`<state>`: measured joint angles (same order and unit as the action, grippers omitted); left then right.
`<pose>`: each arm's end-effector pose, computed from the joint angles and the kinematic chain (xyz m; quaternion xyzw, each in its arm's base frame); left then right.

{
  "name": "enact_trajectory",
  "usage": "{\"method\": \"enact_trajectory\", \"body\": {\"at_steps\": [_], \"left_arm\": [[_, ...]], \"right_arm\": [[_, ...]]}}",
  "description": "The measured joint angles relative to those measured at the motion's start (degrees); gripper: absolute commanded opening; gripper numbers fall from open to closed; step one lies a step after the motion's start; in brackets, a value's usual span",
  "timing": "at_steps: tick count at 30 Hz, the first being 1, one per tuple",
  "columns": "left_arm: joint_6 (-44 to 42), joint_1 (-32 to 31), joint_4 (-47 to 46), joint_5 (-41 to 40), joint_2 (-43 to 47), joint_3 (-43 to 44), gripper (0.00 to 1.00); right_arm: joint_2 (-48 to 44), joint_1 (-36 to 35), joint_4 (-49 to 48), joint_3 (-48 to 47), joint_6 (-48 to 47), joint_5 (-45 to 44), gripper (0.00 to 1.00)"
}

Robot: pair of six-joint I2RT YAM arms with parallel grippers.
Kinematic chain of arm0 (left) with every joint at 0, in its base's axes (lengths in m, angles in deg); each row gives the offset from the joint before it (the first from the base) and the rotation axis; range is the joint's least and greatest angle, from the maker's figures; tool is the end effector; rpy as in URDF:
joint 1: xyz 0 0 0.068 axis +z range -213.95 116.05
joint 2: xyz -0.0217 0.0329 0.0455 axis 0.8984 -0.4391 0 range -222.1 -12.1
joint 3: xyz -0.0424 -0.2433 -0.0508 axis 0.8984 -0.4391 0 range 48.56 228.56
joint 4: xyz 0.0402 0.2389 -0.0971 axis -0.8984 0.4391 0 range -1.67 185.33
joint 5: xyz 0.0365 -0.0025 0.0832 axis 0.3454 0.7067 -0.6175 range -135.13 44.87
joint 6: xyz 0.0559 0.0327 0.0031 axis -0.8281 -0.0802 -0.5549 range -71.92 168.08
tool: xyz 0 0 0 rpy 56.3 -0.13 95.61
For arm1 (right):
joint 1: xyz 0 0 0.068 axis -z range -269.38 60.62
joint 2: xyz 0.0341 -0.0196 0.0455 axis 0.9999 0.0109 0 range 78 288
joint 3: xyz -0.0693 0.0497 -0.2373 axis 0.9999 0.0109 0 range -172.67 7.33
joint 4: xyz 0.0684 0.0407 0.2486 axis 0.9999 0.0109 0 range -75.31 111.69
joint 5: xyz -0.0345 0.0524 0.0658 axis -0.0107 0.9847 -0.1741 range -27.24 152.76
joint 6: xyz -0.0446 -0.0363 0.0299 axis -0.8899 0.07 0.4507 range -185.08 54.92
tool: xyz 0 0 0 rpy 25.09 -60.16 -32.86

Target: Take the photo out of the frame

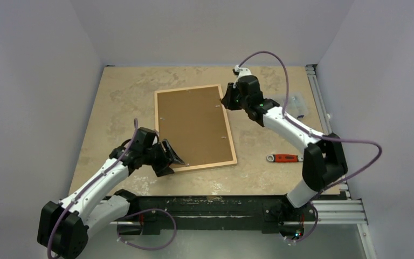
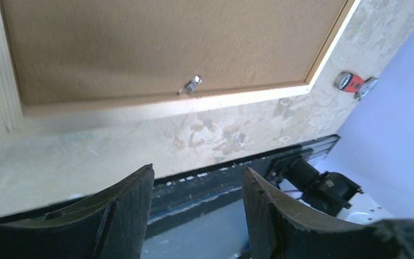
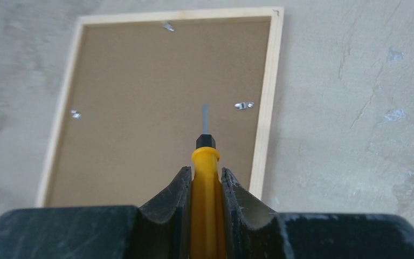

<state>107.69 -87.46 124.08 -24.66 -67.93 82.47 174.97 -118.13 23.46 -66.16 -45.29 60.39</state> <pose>0.1745 -0.0951 0.1760 -0.2459 0.9140 -0.3094 0.0918 0.3543 0.1921 0.2455 -0.0585 0.8735 0.1820 0.4476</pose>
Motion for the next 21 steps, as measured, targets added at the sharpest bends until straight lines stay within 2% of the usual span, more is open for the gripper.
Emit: {"method": "enact_trajectory", "body": {"at_steps": [6,13,21], "left_arm": [[15.17,-2.97,2.99,0.5,3.78,-1.46,0.6],[29.79,-4.28,2.54,0.42,1.51,-3.23,0.59],[41.44,-4.28,-2.23,-2.71,-3.76,-6.69,0.61]], "right_arm": [[-13.97,-1.57,-4.31,9.73,4.26,3.78,0.0],[-19.82,-6.43,-4.31,19.96,6.29,4.83,0.0],[-27.08,-6.38,-1.66,24.39,6.14,3.17,0.0]]}}
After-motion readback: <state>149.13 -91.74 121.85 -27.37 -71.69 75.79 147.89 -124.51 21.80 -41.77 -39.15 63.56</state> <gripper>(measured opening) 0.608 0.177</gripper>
